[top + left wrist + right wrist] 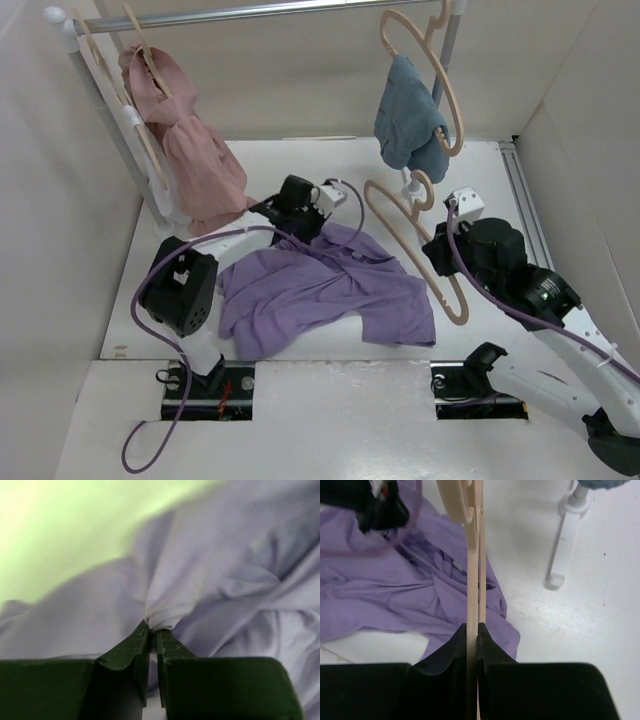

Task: Place the t-shirt on the hanger
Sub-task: Place tshirt on hanger

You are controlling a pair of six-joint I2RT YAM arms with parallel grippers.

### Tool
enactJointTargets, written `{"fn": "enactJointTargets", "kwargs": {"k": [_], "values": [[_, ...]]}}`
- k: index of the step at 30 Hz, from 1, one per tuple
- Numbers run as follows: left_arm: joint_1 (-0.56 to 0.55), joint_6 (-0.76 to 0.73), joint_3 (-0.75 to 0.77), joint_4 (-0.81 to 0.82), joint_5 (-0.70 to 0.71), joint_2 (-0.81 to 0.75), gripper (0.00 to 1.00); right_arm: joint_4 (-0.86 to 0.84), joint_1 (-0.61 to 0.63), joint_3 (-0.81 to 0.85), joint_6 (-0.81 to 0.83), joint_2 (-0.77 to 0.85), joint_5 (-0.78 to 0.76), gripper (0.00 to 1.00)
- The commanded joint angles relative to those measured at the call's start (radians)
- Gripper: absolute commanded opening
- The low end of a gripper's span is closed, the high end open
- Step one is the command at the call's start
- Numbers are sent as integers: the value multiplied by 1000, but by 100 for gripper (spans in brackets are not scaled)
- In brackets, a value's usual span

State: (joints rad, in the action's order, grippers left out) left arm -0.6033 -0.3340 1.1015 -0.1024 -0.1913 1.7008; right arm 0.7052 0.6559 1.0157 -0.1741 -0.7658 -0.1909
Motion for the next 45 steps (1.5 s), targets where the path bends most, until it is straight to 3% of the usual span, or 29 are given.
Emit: {"fn": "enactJointTargets", "kwargs": {"k": [1,7,13,25,33,41,45], "values": [[83,20,135,-126,-179,-52,0,46,-2,-6,-41,36,-21,0],[131,10,233,-238,-321,19,0,25,37,-66,-25,27,162,0],[140,65,323,-247,-297,86,0,25,146,-46,-25,26,122,0],[140,20,377,-293,-316,106,0,5,159,-14,33,-92,48,0],[140,-36,377,-359,-437,106,0,-153,168,-29,120,-214,106,0],[140,-102,471,-490,-631,106,0,-478,203,-285,179,-20,105,0],[140,-123,535,-568,-697,106,0,-610,203,-377,225,-20,81,0]]}}
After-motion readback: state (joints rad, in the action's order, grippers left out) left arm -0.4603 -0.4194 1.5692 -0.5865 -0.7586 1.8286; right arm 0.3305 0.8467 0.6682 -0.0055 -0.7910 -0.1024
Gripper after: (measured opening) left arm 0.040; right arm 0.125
